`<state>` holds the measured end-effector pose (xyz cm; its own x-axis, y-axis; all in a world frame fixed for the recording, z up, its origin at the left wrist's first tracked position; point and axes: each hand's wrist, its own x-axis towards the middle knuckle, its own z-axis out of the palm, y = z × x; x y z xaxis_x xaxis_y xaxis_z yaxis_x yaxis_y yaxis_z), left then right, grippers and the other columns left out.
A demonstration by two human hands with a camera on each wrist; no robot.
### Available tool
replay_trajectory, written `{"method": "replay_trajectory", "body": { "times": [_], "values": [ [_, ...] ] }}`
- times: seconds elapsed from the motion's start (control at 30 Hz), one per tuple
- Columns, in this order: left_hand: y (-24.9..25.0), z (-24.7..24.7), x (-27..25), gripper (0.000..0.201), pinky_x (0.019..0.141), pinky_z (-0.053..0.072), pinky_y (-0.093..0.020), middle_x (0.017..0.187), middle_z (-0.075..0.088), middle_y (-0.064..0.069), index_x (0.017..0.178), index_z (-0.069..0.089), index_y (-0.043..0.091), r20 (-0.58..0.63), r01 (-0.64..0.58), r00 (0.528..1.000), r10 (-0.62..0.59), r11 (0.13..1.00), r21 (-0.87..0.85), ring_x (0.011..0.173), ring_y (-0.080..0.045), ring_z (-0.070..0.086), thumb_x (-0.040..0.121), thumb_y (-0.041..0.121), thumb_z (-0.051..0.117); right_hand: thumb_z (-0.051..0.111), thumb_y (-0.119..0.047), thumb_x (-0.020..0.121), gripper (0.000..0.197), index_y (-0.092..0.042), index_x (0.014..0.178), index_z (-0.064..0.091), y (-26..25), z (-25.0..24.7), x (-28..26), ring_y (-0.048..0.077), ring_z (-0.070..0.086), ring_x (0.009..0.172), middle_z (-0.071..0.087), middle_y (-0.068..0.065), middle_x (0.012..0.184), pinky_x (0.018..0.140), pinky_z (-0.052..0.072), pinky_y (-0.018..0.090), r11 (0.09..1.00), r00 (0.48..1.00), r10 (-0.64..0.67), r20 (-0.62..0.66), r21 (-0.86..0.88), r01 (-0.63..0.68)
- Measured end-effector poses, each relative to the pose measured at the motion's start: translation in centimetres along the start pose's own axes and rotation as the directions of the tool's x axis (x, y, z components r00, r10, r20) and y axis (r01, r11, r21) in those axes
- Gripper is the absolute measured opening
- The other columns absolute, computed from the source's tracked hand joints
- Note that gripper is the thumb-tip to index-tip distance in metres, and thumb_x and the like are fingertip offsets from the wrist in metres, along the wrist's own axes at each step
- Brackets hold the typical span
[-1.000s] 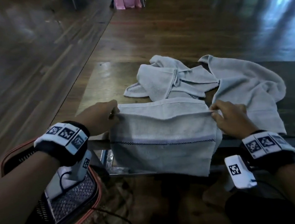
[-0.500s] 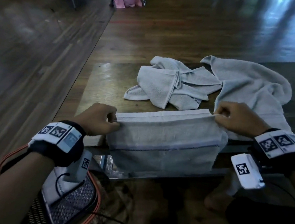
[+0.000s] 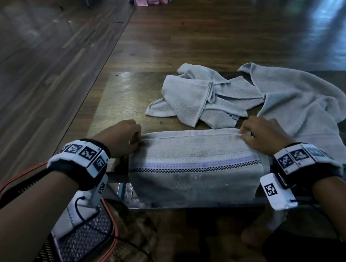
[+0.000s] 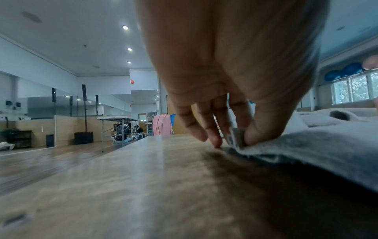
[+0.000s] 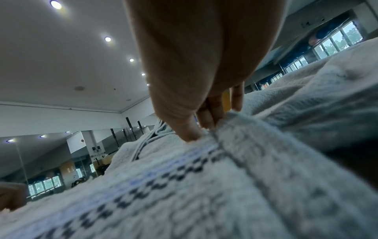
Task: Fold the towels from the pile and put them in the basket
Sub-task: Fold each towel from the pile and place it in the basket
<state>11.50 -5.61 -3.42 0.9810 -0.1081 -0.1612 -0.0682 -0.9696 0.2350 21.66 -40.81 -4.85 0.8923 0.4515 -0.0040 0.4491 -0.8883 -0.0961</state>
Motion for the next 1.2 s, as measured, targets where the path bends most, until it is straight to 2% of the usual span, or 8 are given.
{"method": "replay_trajectory", "body": {
  "times": [0.1,0.13,0.23,0.37,0.57,0.77,1.03,1.2],
  "values": [
    [0.6,-0.7,-1.3,0.014,0.062,0.036,-0.020,0.086,0.050,0.001,0.077,0.050,0.017,-0.015,-0.012,1.000,0.011,0.997,-0.072,0.078,-0.017,0.047,0.081,0.015,0.063,0.058,-0.018,0.086,0.007,-0.017,0.092,0.061,-0.1,-1.4,-1.3,0.024,0.056,0.099,0.060,0.003,0.102,0.090,0.035,0.041,0.999,0.999,-0.015,-0.032,0.042,0.017],
    [2.6,-1.8,-6.3,0.016,0.061,0.036,-0.018,0.085,0.052,0.001,0.077,0.049,0.018,-0.055,-0.032,0.998,0.026,0.994,-0.106,0.077,-0.017,0.048,0.081,0.015,0.064,0.057,-0.014,0.086,0.007,-0.015,0.092,0.061,-1.2,-4.2,-5.9,0.026,0.057,0.096,0.061,0.005,0.100,0.088,0.037,0.041,0.997,0.998,-0.040,-0.045,0.071,0.043],
    [1.9,-2.5,-7.1,0.017,0.065,0.044,-0.024,0.082,0.057,0.000,0.081,0.050,0.016,-0.153,-0.084,0.987,0.052,0.974,-0.208,0.075,-0.019,0.053,0.080,0.012,0.066,0.058,-0.002,0.084,0.016,-0.007,0.098,0.061,-0.6,-5.1,-6.3,0.024,0.056,0.085,0.060,0.010,0.095,0.075,0.038,0.030,0.964,0.988,-0.038,-0.152,0.254,0.076],
    [1.8,-2.5,-8.0,0.016,0.069,0.047,-0.025,0.084,0.059,-0.001,0.094,0.054,0.014,-0.204,-0.082,0.979,0.024,0.955,-0.284,0.076,-0.017,0.056,0.083,0.009,0.064,0.059,0.001,0.084,0.019,0.001,0.102,0.065,-0.4,-4.4,-7.1,0.025,0.052,0.084,0.059,0.017,0.094,0.075,0.034,0.027,0.965,0.975,-0.049,-0.215,0.243,0.102],
    [1.9,-1.1,-9.3,0.009,0.067,0.041,-0.011,0.091,0.058,0.002,0.095,0.061,0.012,-0.179,-0.140,0.978,0.106,0.972,-0.190,0.080,-0.011,0.053,0.087,0.014,0.060,0.062,0.001,0.083,0.013,-0.003,0.095,0.065,-0.3,-2.5,-10.6,0.023,0.058,0.080,0.065,0.014,0.089,0.072,0.039,0.027,0.940,0.956,-0.062,-0.288,0.305,0.153],
    [3.6,-0.1,-15.9,0.006,0.059,0.044,-0.010,0.080,0.064,0.012,0.088,0.061,0.027,-0.210,-0.229,0.964,0.165,0.915,-0.331,0.073,-0.004,0.059,0.087,0.021,0.062,0.063,0.000,0.083,0.016,-0.005,0.098,0.068,-0.2,-3.1,-17.2,0.016,0.061,0.083,0.068,0.007,0.092,0.075,0.040,0.001,0.883,0.958,0.005,-0.286,0.451,0.130],
    [3.7,-4.0,-16.3,0.002,0.062,0.048,-0.027,0.078,0.068,-0.003,0.085,0.065,0.020,-0.256,-0.173,0.963,0.082,0.918,-0.356,0.070,-0.020,0.062,0.087,0.021,0.063,0.063,-0.004,0.084,0.013,-0.016,0.090,0.064,-0.7,-7.6,-17.0,0.012,0.059,0.080,0.063,-0.001,0.086,0.069,0.043,0.013,0.902,0.968,-0.068,-0.239,0.400,0.162],
    [4.4,-9.3,-14.2,0.009,0.064,0.041,-0.030,0.073,0.057,0.000,0.090,0.064,0.008,-0.472,-0.135,0.881,0.039,0.976,-0.171,0.067,-0.021,0.052,0.089,0.014,0.058,0.060,-0.005,0.087,0.010,-0.015,0.089,0.061,-1.7,-13.3,-13.3,0.024,0.063,0.080,0.066,0.005,0.082,0.073,0.047,0.025,0.893,0.948,-0.088,-0.305,0.398,0.211]
  ]
}}
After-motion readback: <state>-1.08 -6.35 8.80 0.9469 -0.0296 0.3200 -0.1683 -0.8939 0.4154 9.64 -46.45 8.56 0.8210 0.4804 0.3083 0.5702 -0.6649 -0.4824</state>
